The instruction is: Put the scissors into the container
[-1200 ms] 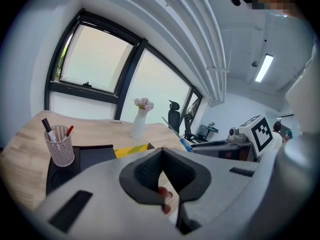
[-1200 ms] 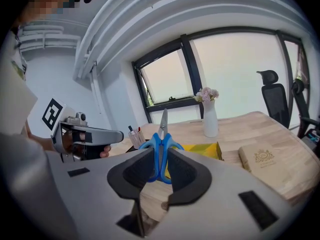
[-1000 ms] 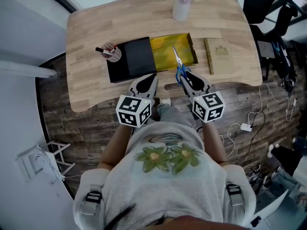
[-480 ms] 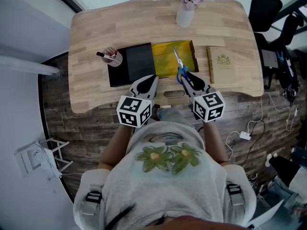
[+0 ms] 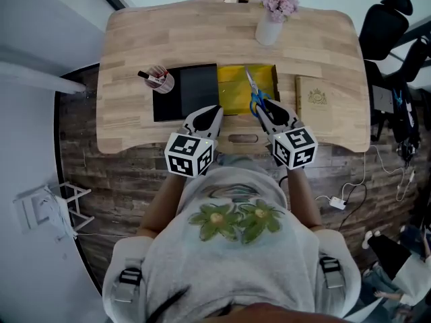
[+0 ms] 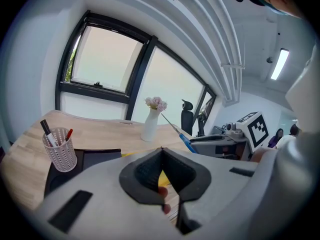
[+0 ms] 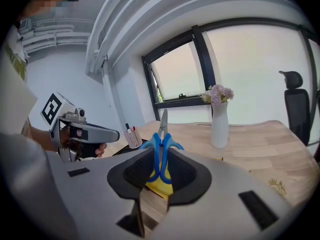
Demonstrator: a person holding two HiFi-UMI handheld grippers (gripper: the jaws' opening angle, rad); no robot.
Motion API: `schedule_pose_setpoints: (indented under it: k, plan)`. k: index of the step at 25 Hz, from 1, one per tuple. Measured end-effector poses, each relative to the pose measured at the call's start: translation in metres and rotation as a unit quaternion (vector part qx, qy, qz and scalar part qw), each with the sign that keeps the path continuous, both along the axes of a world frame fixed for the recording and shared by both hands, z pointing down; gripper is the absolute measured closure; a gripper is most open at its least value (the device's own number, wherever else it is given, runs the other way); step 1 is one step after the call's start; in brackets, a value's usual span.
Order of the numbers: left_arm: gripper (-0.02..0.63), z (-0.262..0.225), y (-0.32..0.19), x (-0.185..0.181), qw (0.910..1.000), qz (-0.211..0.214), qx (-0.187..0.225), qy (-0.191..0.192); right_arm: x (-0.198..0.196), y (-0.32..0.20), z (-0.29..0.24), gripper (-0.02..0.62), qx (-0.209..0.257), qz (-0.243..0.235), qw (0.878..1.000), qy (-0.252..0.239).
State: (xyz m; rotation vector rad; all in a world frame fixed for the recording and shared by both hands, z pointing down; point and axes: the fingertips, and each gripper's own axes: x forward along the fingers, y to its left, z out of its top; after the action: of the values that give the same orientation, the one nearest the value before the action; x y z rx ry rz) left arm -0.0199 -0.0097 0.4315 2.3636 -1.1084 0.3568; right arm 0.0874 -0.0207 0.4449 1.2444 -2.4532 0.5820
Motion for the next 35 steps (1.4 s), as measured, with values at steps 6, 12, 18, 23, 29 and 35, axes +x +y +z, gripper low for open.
schedule_pose_setpoints:
  k: [6, 12, 18, 23, 29, 35]
  plan:
    - [0.6, -0.001, -0.01, -0.005, 0.9998, -0.019, 0.001, 0.001, -0.005, -0.015, -0.002, 0.511, 0.006, -0.025, 1.0, 0.003]
    - [0.6, 0.007, -0.014, -0.007, 0.9997, -0.025, -0.007, -0.002, -0.007, -0.024, 0.003, 0.511, 0.006, -0.037, 0.999, 0.009]
    - [0.6, 0.015, -0.021, -0.006, 0.9995, -0.027, -0.016, -0.007, -0.005, -0.034, 0.009, 0.511, 0.006, -0.044, 0.999, 0.021]
    - [0.6, 0.02, -0.028, -0.004, 0.9993, -0.027, -0.023, -0.01, -0.004, -0.039, 0.016, 0.511, 0.0, -0.055, 0.998, 0.029]
    - [0.6, 0.024, -0.036, 0.0, 0.9992, -0.025, -0.029, -0.011, -0.006, -0.047, 0.025, 0.511, -0.003, -0.065, 0.997, 0.039]
    - [0.6, 0.031, -0.042, 0.0, 0.999, -0.026, -0.035, -0.013, -0.01, -0.051, 0.034, 0.511, -0.004, -0.08, 0.995, 0.051]
